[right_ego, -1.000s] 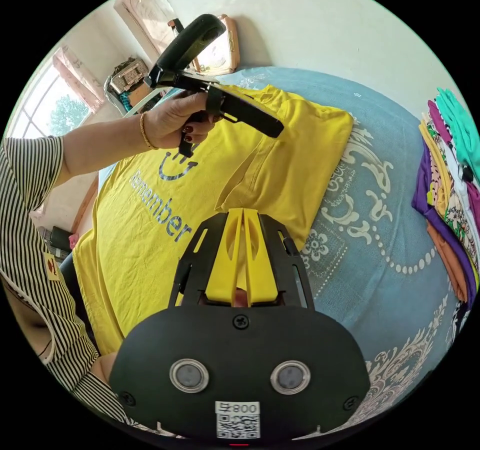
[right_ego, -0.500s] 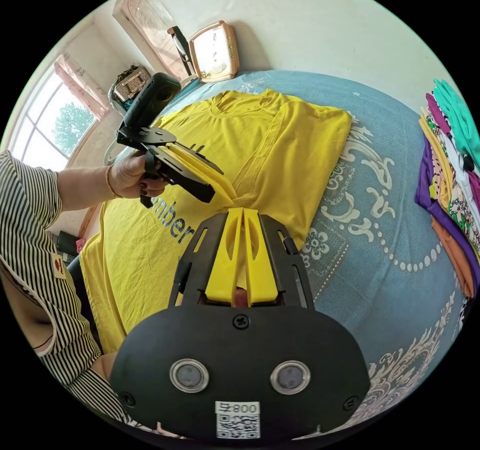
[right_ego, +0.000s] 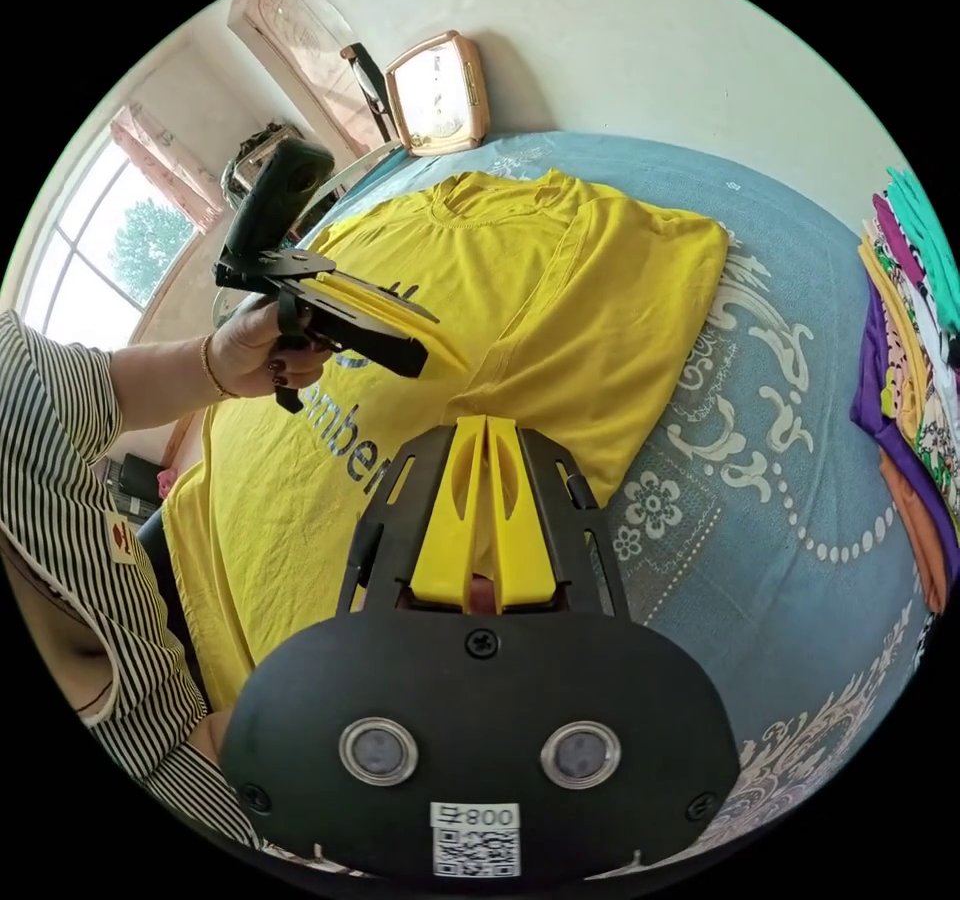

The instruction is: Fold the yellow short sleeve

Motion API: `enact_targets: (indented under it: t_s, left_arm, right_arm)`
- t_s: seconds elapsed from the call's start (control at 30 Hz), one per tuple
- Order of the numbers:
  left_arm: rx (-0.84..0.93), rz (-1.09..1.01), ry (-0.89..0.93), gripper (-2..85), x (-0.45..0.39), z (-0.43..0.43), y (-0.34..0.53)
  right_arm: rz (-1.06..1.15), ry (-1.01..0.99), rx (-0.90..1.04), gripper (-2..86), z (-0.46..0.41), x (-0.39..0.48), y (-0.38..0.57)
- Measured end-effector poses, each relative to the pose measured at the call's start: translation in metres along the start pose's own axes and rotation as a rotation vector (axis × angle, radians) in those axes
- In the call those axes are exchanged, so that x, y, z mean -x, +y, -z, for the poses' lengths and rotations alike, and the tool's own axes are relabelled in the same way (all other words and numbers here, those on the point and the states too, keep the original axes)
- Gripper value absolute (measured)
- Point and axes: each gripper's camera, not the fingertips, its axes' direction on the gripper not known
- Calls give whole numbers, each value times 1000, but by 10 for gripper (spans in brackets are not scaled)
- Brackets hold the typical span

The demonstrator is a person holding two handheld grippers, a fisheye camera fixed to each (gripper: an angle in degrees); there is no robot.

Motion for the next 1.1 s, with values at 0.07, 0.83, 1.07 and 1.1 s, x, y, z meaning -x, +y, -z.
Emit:
enact_targets:
  t_s: [0.07, 0.83, 1.07, 1.1]
  left_arm:
    - [-24, -48, -35, 15, -14, 2, -12]
    - [-140, -14, -468, 4, -72, 65, -49]
    - [-100, 8, -502, 4, -91, 100, -36]
    - [-116, 9, -495, 4, -95, 107, -31]
  right_arm:
    - [-13, -24, -2, 3, 0, -5, 0]
    - [-241, -7, -158, 1, -4, -62, 14]
    - [-341, -26, -147, 2, -33, -80, 14]
    - [-342, -19, -163, 2, -35, -80, 14]
